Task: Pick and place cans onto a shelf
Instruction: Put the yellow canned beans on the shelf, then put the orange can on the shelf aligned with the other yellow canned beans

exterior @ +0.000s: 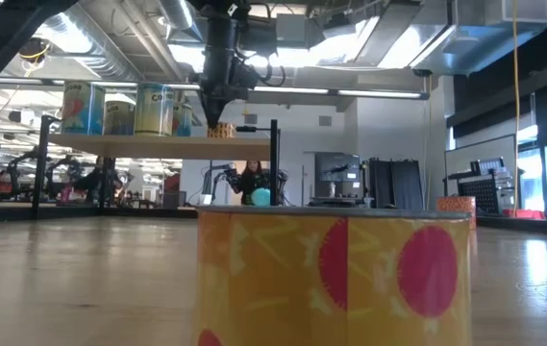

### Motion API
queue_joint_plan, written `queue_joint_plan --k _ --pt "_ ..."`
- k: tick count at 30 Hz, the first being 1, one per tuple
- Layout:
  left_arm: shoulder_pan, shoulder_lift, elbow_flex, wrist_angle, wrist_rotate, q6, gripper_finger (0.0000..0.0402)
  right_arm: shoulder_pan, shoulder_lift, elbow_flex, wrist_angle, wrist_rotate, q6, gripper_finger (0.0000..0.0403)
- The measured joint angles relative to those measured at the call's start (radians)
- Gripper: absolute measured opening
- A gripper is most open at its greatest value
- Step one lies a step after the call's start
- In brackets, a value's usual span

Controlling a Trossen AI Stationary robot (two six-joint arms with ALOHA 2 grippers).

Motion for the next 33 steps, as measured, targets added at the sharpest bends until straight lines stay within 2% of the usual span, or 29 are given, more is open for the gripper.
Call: queue_joint_plan --k 4,9,11,15,18,22,27,33 --pt "-0.018 0.0 0.0 -0.004 0.011 0.0 0.0 0.0 0.0 0.0 0.0 0.0 0.0 0.0006" --pt "-0.08 -0.028 0.001 -0.018 0.141 -0.001 0.0 0.0 0.0 0.0 -0.004 0.006 0.0 0.0015" --pt "-0.109 -0.05 0.001 -0.027 0.18 -0.001 0.0 0.0 -0.004 0.0 -0.036 0.054 0.0 0.0015" --pt "-0.17 -0.106 0.001 -0.025 0.197 -0.003 0.0 -0.01 -0.01 0.0 -0.162 0.226 0.037 0.0005" --pt "-0.209 -0.163 0.001 -0.018 0.205 -0.026 0.0 -0.037 -0.01 0.0 -0.19 0.279 0.117 0.0005" --pt "-0.255 -0.253 0.001 0.015 0.206 -0.077 0.0 -0.093 -0.01 0.0 -0.19 0.28 0.17 0.0006" --pt "-0.306 -0.364 0.001 0.072 0.145 -0.145 0.0 -0.175 -0.012 -0.014 -0.188 0.274 0.21 0.0003" --pt "-0.358 -0.467 0.001 0.113 0.087 -0.19 0.0 -0.256 -0.064 -0.171 -0.189 0.154 0.161 0.0005"
